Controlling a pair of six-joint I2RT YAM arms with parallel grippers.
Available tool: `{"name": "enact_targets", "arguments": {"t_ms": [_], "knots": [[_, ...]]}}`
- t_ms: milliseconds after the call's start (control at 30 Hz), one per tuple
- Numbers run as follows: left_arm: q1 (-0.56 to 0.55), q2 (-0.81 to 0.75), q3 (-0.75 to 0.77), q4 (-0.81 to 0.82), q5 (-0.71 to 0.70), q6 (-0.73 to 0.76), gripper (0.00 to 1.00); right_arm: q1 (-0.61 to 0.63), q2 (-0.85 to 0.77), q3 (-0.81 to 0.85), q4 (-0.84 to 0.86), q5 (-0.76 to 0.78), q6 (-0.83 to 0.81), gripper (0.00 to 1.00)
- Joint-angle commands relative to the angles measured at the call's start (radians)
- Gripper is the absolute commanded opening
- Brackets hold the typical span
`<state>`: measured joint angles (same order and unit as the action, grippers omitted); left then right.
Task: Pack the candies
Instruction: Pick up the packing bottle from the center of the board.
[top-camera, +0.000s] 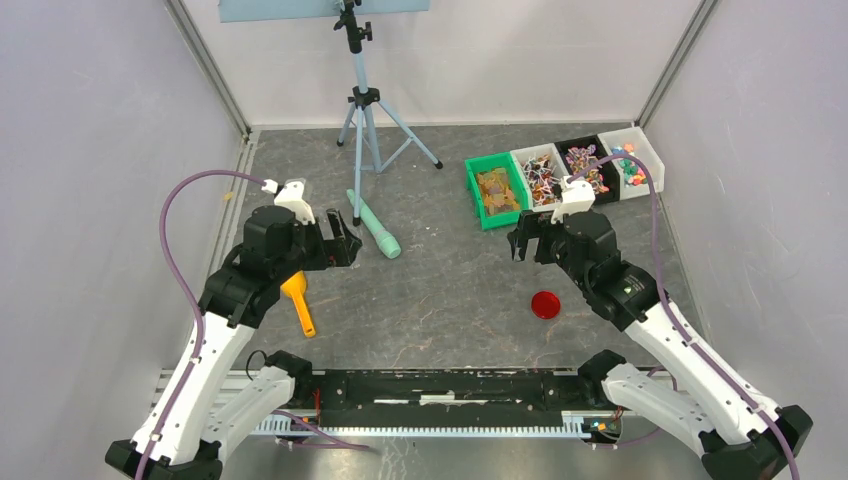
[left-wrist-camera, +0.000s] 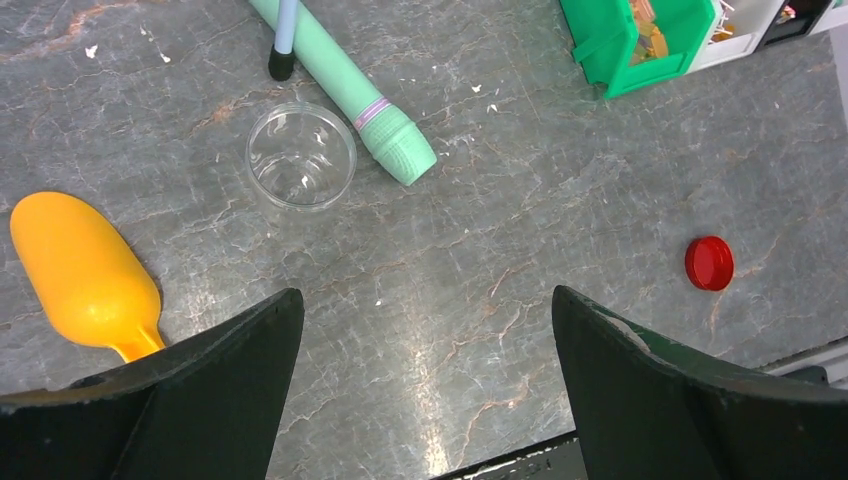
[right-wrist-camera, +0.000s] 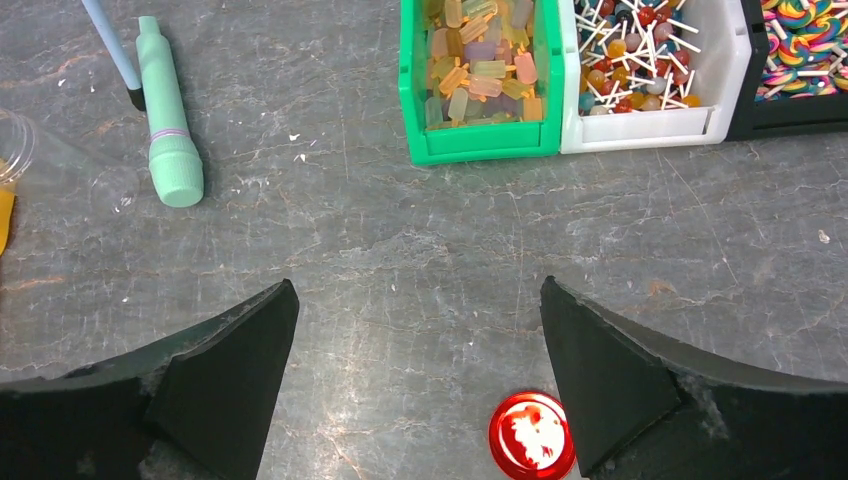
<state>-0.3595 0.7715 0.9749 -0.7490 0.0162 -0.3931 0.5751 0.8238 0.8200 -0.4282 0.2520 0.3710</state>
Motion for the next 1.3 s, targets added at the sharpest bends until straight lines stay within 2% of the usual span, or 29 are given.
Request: {"name": "enact_targets", "arguments": {"t_ms": [0, 167, 367, 533, 600, 733, 1000, 1267], "knots": [[0.004, -0.001, 0.0, 0.02, -0.043, -0.038, 1.0, -0.001, 0.002, 0.008, 0.019, 0.019, 0.015, 0.98], [0.004, 0.033, 0.006, 0.008, -0.103, -0.031, 1.0, -0.002, 0.0, -0.018, 0.048, -0.012, -0.015, 0.98], [0.005, 0.129, 0.069, -0.041, -0.285, -0.066, 1.0, -0.001, -0.028, -0.049, 0.085, -0.041, -0.058, 0.98], [0.008, 0.234, 0.124, -0.003, -0.413, -0.053, 1.0, -0.001, -0.067, -0.098, 0.15, -0.129, -0.118, 0.98], [0.012, 0.293, 0.148, 0.014, -0.405, -0.045, 1.0, -0.001, -0.086, -0.112, 0.175, -0.184, -0.139, 0.98], [0.013, 0.404, 0.183, 0.068, -0.265, -0.026, 1.0, 0.0, -0.122, -0.142, 0.224, -0.215, -0.156, 0.98], [0.014, 0.591, 0.22, 0.063, -0.329, 0.032, 1.0, 0.0, -0.136, -0.139, 0.23, -0.232, -0.188, 0.98], [0.014, 0.716, 0.217, 0.074, -0.326, 0.052, 0.98, -0.001, -0.158, -0.142, 0.221, -0.222, -0.211, 0.98]]}}
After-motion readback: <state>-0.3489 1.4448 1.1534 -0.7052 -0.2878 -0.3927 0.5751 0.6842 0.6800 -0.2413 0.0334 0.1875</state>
